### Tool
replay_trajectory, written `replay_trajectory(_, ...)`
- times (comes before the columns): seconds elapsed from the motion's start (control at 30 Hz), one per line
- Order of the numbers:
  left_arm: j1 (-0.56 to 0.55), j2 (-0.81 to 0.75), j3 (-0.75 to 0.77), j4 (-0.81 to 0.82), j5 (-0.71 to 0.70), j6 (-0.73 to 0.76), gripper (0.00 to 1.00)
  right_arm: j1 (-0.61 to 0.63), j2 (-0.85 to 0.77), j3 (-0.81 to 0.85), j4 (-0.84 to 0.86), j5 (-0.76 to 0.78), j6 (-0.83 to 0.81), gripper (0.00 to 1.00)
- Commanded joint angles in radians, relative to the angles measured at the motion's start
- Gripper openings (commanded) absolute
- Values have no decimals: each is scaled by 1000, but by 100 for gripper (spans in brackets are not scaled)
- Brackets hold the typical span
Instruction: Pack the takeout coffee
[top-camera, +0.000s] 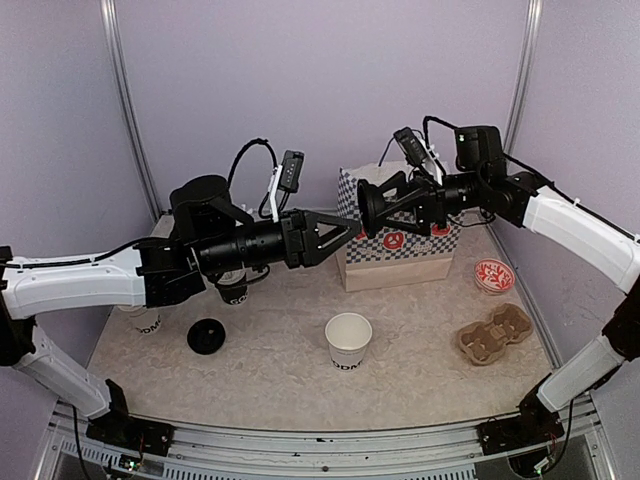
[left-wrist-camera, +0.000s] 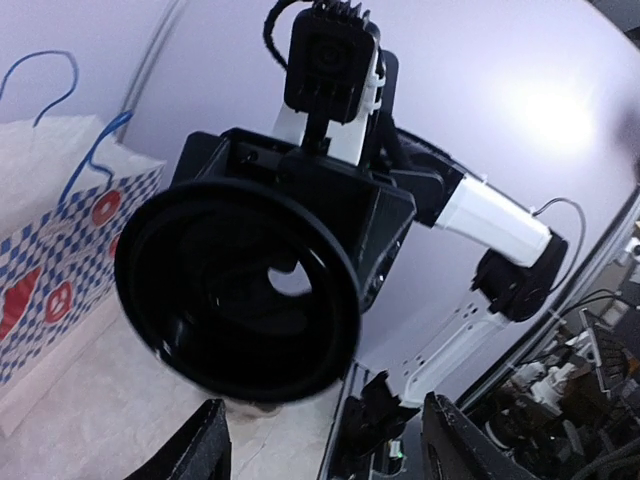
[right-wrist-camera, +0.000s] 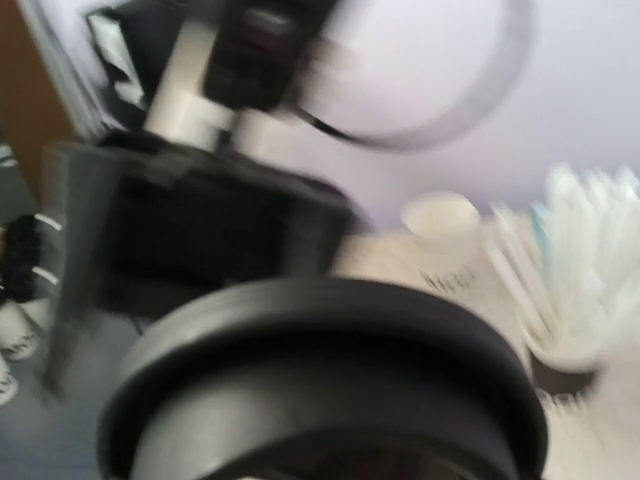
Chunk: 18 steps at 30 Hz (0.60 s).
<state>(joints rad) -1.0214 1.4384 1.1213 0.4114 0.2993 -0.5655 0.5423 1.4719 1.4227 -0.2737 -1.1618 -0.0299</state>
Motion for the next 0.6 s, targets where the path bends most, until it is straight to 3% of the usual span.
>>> replay_trajectory(0.0,-74,-83,-22,-381,-337,121,63,-65,-44,-58,-167,75,-184,76)
replay_trajectory(0.2,-111,-48,-97,-703,-580,76,56,-65,-58,-50,-408,230,-450,77)
replay_trajectory(0.37,-110,32,-147,-730,-585,31,53,-43,-42,-13,-521,324,-559,76)
replay_trajectory(0.57,-89,174,-116,-704,-584,6,50,-12,-40,-17,-540,406,-607,78)
